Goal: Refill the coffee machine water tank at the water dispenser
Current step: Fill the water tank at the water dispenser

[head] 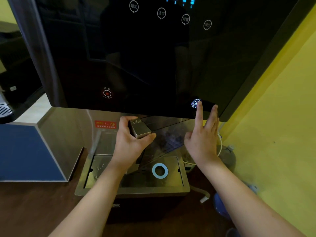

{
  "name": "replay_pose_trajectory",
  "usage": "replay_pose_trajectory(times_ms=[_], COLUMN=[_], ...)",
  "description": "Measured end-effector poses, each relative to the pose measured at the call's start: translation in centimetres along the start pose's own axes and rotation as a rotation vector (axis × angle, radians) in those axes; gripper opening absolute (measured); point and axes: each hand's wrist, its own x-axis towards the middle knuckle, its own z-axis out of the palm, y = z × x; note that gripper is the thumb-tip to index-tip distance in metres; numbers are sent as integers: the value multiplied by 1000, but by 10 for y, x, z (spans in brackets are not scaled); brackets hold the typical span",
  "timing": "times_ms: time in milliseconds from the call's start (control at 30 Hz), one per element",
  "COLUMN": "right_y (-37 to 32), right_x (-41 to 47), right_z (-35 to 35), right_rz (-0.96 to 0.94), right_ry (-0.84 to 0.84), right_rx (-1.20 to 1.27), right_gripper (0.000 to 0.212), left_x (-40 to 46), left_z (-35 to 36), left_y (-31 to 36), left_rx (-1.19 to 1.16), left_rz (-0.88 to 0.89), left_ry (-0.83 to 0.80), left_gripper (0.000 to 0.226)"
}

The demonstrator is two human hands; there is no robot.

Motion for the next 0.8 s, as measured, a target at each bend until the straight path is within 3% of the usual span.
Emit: replay_pose_trajectory(times_ms=[800], right_y=[0], right_x=[0], right_z=[0], right_rz=[0], right_ry=[-4], right_rx=[34], right_gripper=[99], left_x=[-3], left_z=[-6], left_y=[2], left_rx=[1], left_rz=[2], left_ry=[27], left_gripper=[67])
